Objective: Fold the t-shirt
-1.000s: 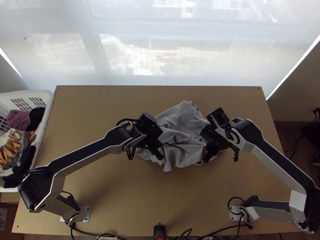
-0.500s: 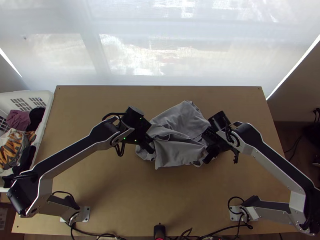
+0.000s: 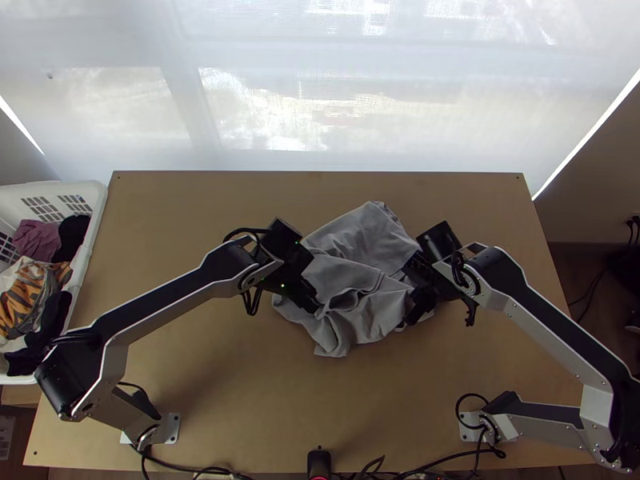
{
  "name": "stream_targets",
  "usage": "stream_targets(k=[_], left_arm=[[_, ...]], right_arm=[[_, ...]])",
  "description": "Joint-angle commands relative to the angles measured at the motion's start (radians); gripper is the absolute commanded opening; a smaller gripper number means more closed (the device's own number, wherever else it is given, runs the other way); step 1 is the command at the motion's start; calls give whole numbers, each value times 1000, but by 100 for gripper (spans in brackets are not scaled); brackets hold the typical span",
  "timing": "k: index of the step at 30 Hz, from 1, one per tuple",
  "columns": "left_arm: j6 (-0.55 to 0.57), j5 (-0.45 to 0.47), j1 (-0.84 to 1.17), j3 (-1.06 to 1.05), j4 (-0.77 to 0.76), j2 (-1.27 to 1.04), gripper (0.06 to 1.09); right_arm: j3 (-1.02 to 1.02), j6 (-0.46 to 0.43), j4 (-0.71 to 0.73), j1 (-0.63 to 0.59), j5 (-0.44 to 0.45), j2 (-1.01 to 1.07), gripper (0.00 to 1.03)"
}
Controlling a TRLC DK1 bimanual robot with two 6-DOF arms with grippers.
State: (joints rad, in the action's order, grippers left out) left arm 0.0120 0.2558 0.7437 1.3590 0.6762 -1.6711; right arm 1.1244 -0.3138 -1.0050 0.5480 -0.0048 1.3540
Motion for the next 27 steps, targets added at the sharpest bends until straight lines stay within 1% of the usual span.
stream_targets(k=[1, 6, 12, 14, 19, 27], left_arm=[[26, 42, 72, 72, -1, -96, 51], [26, 65, 143, 118, 33, -102, 51], [16, 66, 132, 150, 143, -61, 75], [14, 68, 125, 160, 181, -45, 78], [14, 79, 126, 158, 233, -13, 78], [3, 76, 131, 149, 207, -58, 78]], right_arm=[[14, 22, 6, 20, -3, 5, 3], [20, 27, 6, 20, -3, 4, 3], [21, 32, 6, 15, -3, 4, 3], [18, 35, 6, 15, -3, 4, 3], [20, 35, 6, 17, -3, 5, 3], [21, 35, 5, 15, -3, 2, 3]])
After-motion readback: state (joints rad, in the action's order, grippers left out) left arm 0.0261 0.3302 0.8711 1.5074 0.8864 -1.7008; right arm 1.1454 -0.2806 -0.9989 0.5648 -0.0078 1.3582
